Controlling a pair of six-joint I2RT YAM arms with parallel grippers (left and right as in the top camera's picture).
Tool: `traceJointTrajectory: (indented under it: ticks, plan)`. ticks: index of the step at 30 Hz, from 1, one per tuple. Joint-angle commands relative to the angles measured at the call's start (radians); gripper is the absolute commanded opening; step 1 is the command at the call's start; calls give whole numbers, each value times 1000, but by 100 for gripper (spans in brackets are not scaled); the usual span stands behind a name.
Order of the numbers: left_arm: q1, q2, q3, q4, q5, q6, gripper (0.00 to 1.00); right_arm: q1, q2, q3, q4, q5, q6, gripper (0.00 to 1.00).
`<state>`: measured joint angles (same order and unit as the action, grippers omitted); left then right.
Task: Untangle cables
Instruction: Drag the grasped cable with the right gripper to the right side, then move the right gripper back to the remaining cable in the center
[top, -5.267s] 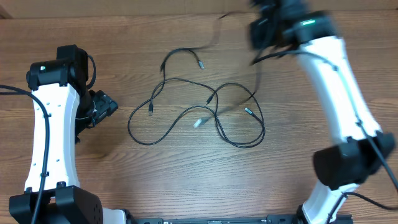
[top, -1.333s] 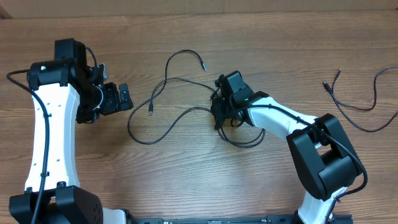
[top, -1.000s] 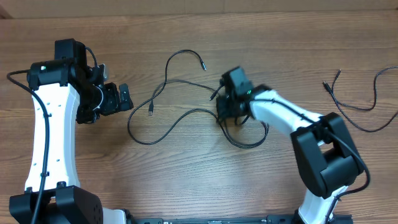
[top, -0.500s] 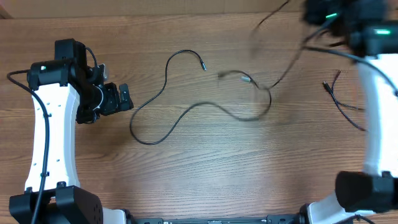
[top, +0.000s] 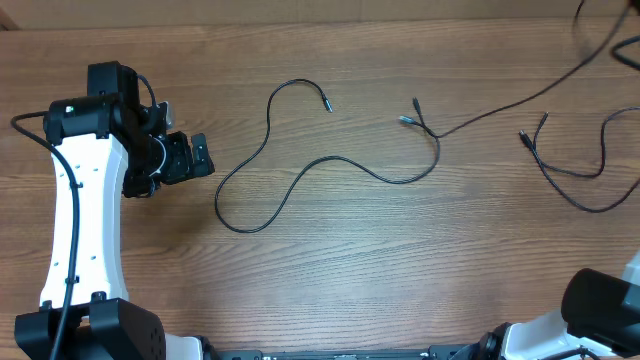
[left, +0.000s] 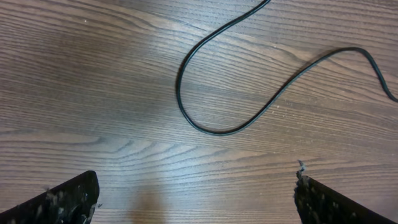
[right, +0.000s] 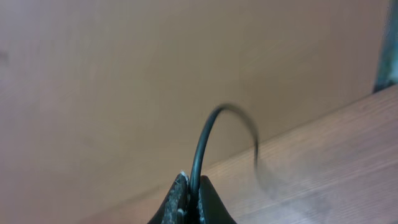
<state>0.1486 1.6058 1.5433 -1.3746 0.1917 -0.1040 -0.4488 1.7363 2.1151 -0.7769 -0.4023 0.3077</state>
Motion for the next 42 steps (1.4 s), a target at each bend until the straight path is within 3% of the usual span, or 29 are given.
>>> traceJointTrajectory:
  ticks: [1, 4, 10, 17, 23, 26, 28, 31, 34, 42]
  plan:
    - [1, -13, -6, 0, 11, 11, 100, -81, 3, 58, 90, -108, 157, 4]
    - [1, -13, -6, -1, 11, 10, 100, -151, 3, 66, 256, -241, 270, 4]
    - [1, -13, -6, 0, 11, -2, 100, -229, 3, 66, 481, -257, 410, 7]
    - [1, -13, -6, 0, 12, -8, 100, -242, 5, 66, 518, -253, 418, 9]
    - [1, -13, -6, -1, 12, -9, 100, -241, 9, 64, 216, -67, 254, 11]
    - [1, -13, -6, 0, 11, -9, 100, -240, 13, 64, 55, -72, 193, 25]
    - [0, -13, -6, 0, 12, -11, 100, -231, 14, 64, -60, -91, 159, 29]
    - [0, -13, -6, 5, 12, -16, 100, -198, 24, 64, -235, -116, 74, 52]
    - [0, -13, -6, 3, 12, -16, 100, -145, 40, 64, -385, -115, -42, 66]
    - [0, -13, -6, 12, 12, -16, 100, 134, 90, -7, -611, -114, -291, 80]
